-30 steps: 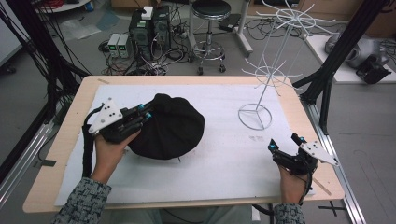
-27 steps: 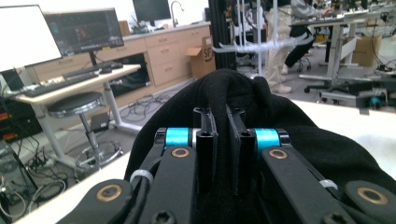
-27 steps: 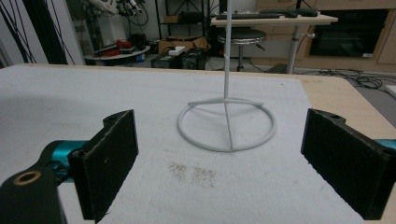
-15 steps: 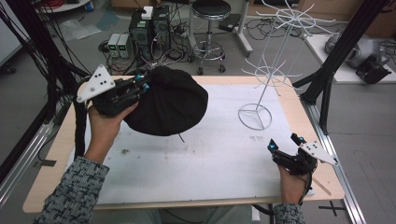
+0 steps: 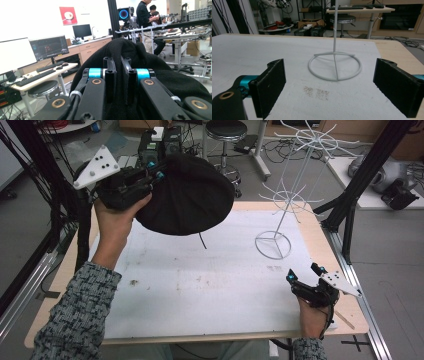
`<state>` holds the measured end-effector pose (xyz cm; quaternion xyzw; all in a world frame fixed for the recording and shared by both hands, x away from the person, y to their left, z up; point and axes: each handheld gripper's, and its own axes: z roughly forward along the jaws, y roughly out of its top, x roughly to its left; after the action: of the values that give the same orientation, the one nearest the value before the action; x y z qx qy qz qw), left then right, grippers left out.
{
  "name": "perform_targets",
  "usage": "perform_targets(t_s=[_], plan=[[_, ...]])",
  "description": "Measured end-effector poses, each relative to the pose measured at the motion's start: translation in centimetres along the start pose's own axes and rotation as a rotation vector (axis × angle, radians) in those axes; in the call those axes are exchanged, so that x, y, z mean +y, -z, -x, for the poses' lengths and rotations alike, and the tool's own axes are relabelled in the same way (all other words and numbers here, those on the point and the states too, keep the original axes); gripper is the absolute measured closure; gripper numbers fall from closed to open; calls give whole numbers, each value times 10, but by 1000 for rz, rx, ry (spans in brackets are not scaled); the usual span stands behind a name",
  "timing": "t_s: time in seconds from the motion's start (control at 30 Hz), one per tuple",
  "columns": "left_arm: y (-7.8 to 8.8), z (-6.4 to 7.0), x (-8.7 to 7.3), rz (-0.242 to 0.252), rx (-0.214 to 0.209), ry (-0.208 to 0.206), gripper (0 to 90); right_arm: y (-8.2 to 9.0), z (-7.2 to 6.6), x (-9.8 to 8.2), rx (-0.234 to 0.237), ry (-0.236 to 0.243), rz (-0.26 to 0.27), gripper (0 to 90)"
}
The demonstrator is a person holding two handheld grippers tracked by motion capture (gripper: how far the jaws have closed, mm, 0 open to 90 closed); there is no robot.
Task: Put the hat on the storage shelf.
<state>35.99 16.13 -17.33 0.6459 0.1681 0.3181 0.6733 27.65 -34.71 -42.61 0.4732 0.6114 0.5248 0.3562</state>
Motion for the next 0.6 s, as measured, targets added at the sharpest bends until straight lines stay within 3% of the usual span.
perform_targets(t_s=[0.43,0.6], plan=[[-26,-9,33,58,-42,-3,836,-1,1,-1,8,-12,3,100],[-27,-19,45,74,-55,-4,836,-1,0,-1,9,-5,-3,100]])
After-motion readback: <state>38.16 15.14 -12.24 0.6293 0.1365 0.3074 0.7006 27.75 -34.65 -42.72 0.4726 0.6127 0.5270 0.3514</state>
